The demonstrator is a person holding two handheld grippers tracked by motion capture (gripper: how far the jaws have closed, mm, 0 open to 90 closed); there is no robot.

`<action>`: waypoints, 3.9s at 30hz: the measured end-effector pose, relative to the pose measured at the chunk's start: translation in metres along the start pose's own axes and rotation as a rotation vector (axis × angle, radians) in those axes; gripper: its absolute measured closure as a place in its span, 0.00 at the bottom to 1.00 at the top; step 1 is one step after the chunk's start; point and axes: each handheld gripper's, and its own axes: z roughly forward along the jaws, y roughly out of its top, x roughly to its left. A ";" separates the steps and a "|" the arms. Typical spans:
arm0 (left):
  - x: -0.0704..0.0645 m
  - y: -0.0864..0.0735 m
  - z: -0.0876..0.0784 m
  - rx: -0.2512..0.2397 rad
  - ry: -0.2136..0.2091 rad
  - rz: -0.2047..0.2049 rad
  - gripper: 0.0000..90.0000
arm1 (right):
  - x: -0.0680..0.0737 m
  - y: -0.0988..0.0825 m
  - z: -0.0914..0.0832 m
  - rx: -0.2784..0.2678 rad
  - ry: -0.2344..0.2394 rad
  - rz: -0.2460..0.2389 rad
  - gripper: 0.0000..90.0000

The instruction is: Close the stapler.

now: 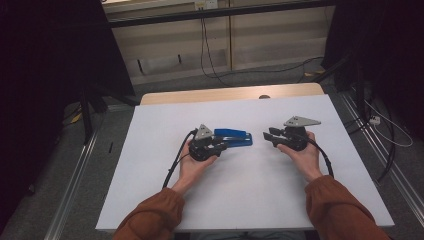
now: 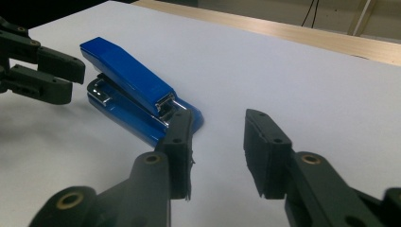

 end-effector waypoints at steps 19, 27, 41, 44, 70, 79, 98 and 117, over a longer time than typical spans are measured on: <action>0.000 0.005 -0.012 -0.019 0.069 -0.014 0.18 | 0.011 0.002 -0.001 -0.027 -0.019 0.012 0.09; -0.002 0.008 -0.023 -0.048 0.043 -0.006 0.08 | 0.014 -0.001 -0.007 -0.046 -0.028 0.011 0.03; -0.001 -0.008 -0.060 -0.071 0.057 -0.075 0.06 | 0.023 -0.005 -0.022 -0.066 -0.060 -0.008 0.03; -0.001 -0.011 -0.068 -0.078 0.061 -0.081 0.07 | 0.025 -0.006 -0.025 -0.074 -0.086 -0.014 0.03; -0.019 -0.040 -0.124 -0.134 0.146 -0.016 0.07 | 0.055 -0.024 -0.069 -0.118 -0.123 -0.040 0.03; -0.019 -0.055 -0.143 -0.152 0.189 -0.022 0.07 | 0.051 -0.032 -0.087 -0.138 -0.159 -0.031 0.03; -0.018 -0.073 -0.176 -0.193 0.267 -0.077 0.05 | 0.044 -0.055 -0.125 -0.184 -0.258 0.028 0.02; -0.023 -0.084 -0.183 -0.163 0.283 -0.092 0.05 | 0.051 -0.070 -0.139 -0.205 -0.279 0.017 0.02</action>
